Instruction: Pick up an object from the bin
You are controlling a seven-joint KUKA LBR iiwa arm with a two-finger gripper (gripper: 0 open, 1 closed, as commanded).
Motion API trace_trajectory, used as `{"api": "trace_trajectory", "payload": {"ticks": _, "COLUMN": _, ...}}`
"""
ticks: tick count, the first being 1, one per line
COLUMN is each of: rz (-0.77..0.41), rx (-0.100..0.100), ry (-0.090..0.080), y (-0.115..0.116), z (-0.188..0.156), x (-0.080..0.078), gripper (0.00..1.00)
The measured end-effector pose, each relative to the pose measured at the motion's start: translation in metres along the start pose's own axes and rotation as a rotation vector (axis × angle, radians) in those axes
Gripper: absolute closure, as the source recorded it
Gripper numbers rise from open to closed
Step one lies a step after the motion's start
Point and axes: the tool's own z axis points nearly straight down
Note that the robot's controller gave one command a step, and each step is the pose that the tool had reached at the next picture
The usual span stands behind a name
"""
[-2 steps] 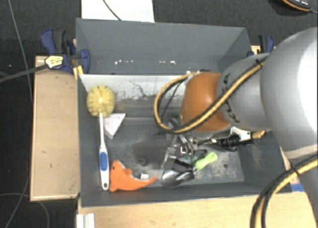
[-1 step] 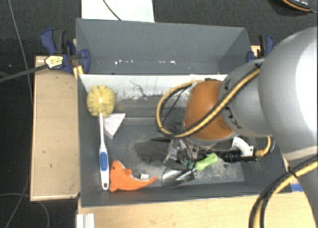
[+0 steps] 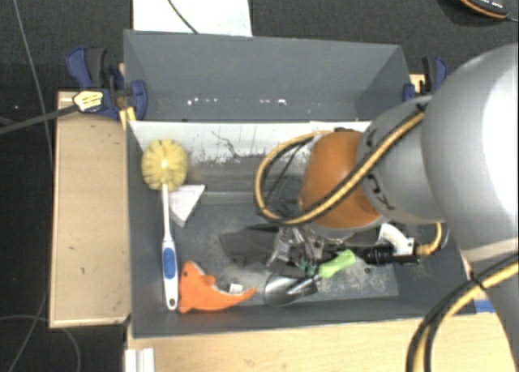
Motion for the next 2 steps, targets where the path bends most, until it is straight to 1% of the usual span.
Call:
{"api": "trace_trajectory", "payload": {"ticks": 1, "rz": 0.000, "rx": 0.000, "ry": -0.001, "y": 0.0000, "z": -0.0011, "x": 0.0001, "gripper": 1.00}}
{"api": "trace_trajectory", "payload": {"ticks": 2, "rz": 0.000, "rx": 0.000, "ry": 0.000, "y": -0.0006, "z": -0.0101, "x": 0.0005, "gripper": 1.00}}
